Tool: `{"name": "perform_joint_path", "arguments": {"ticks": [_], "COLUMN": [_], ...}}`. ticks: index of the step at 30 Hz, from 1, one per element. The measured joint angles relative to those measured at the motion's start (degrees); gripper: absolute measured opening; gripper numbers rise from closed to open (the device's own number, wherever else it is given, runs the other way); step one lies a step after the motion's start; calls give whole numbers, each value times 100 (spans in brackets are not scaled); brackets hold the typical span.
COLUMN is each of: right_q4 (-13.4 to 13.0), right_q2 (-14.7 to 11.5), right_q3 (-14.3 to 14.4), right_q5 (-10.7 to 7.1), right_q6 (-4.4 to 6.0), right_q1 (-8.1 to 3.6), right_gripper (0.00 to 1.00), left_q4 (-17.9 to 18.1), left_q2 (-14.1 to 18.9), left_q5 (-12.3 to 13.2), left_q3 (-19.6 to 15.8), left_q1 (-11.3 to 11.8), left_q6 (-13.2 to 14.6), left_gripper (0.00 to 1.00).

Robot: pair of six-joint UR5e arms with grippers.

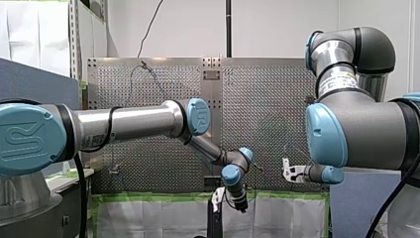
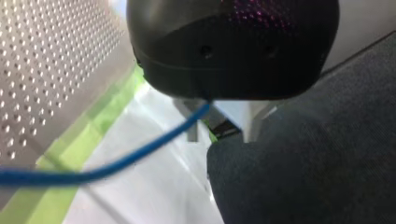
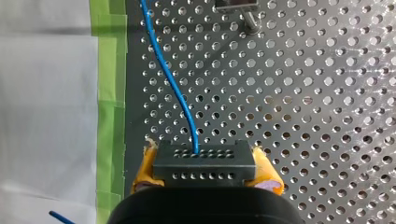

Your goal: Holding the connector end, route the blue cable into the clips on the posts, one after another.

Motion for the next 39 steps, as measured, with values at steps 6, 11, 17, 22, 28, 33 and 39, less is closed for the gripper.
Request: {"name": "perform_joint_path", "arguments": {"ticks": [6, 11, 17, 22, 28, 33, 39], "right_q4": [-8, -18, -14, -6, 32, 135, 181], "right_q2": [0, 0, 0, 0, 0, 0, 0], "right_q3": [-2, -4, -5, -19, -95, -149, -159], "right_q5": [0, 0, 0, 9, 192, 300, 345], "right_q6": [0, 0, 0, 56, 203, 306, 332], "right_q1": [0, 1, -1, -45, -91, -94, -88], "right_gripper": [0, 0, 0, 0, 0, 0, 0], "left_q4": [357, 620, 679, 676, 707, 843, 1181], "left_q2": [-2, 1, 1, 1, 1, 39, 198], "left_q5": [4, -187, -345, -605, -964, -1267, -1638], "left_q3": [0, 0, 0, 0, 0, 0, -2], "left_q1": [-44, -71, -92, -146, -250, -354, -471], "left_q6": [-27, -50, -36, 26, 34, 14, -47], "left_gripper": [0, 0, 0, 0, 0, 0, 0]}}
